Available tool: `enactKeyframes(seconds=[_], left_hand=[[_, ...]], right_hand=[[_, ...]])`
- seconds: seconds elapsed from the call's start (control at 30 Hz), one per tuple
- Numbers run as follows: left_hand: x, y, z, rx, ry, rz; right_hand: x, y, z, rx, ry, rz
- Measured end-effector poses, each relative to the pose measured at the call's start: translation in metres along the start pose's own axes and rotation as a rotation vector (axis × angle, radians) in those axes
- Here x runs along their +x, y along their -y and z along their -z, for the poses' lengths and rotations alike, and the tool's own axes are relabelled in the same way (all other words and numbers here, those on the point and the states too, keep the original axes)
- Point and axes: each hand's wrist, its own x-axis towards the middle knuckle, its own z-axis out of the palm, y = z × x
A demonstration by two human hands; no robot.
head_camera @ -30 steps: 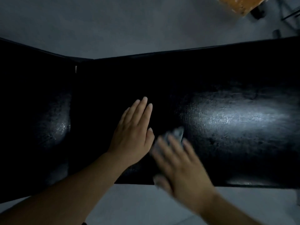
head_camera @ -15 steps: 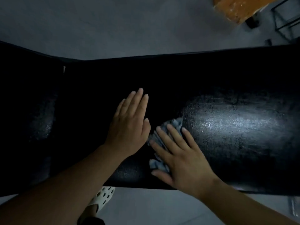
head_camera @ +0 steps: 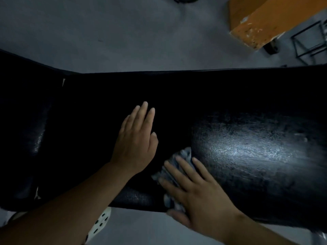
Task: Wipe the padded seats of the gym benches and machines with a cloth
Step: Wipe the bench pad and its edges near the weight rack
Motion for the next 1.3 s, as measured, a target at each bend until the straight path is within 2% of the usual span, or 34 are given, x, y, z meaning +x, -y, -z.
enactKeyframes(seconds=[0.07, 0.1, 0.2, 0.27, 0.33, 0.43, 0.5, 0.57, 0.63, 0.7, 0.77, 0.87, 0.93, 1.0, 1.07, 1.13, 1.23, 1.3], left_hand=[[-0.007, -0.011, 0.001, -0.001, 0.026, 0.0], [-0.01, -0.018, 0.001, 0.007, 0.031, -0.013], [-0.013, -0.038, -0.005, 0.031, 0.033, -0.076], [-0.01, -0.048, -0.007, 0.042, 0.009, -0.082], [-0.004, -0.051, -0.009, 0.028, 0.0, -0.083], [0.001, -0.05, -0.01, 0.021, 0.028, -0.053], [0.002, -0.052, -0.011, 0.024, 0.036, -0.043], [0.001, -0.057, -0.016, 0.026, 0.043, -0.047], [-0.002, -0.062, -0.022, 0.028, 0.026, -0.063], [-0.004, -0.065, -0.027, 0.036, -0.003, -0.075], [-0.003, -0.064, -0.031, 0.049, -0.031, -0.086], [-0.001, -0.065, -0.031, 0.069, -0.028, -0.078], [0.001, -0.072, -0.029, 0.067, -0.026, -0.068], [0.0, -0.082, -0.029, 0.053, -0.018, -0.081], [-0.001, -0.092, -0.032, 0.036, -0.015, -0.102], [-0.001, -0.097, -0.037, 0.031, -0.036, -0.108], [0.0, -0.099, -0.044, 0.027, -0.062, -0.115], [0.0, -0.095, -0.044, 0.037, -0.09, -0.14]], right_hand=[[-0.009, -0.035, 0.009, -0.025, 0.029, 0.05], [0.004, -0.061, 0.016, -0.049, -0.001, -0.005], [0.072, -0.142, 0.042, -0.083, -0.108, -0.377], [0.098, -0.148, 0.042, -0.03, -0.109, -0.537], [0.082, -0.107, 0.026, -0.014, -0.132, -0.423], [-0.005, -0.033, 0.007, 0.022, -0.034, -0.086], [-0.035, -0.05, 0.014, 0.011, 0.005, -0.014], [-0.018, -0.105, 0.023, -0.052, -0.064, -0.13], [0.025, -0.16, 0.039, -0.11, -0.132, -0.361], [0.055, -0.175, 0.042, -0.062, -0.125, -0.512], [0.05, -0.143, 0.029, -0.037, -0.134, -0.437], [-0.023, -0.069, 0.012, -0.008, -0.069, -0.099], [-0.049, -0.077, 0.015, -0.01, -0.038, 0.002], [-0.036, -0.124, 0.022, -0.081, -0.07, -0.099], [-0.001, -0.173, 0.039, -0.109, -0.126, -0.348], [0.038, -0.199, 0.044, -0.054, -0.117, -0.512], [0.067, -0.195, 0.041, -0.016, -0.139, -0.547], [0.056, -0.177, 0.037, -0.051, -0.152, -0.436]])
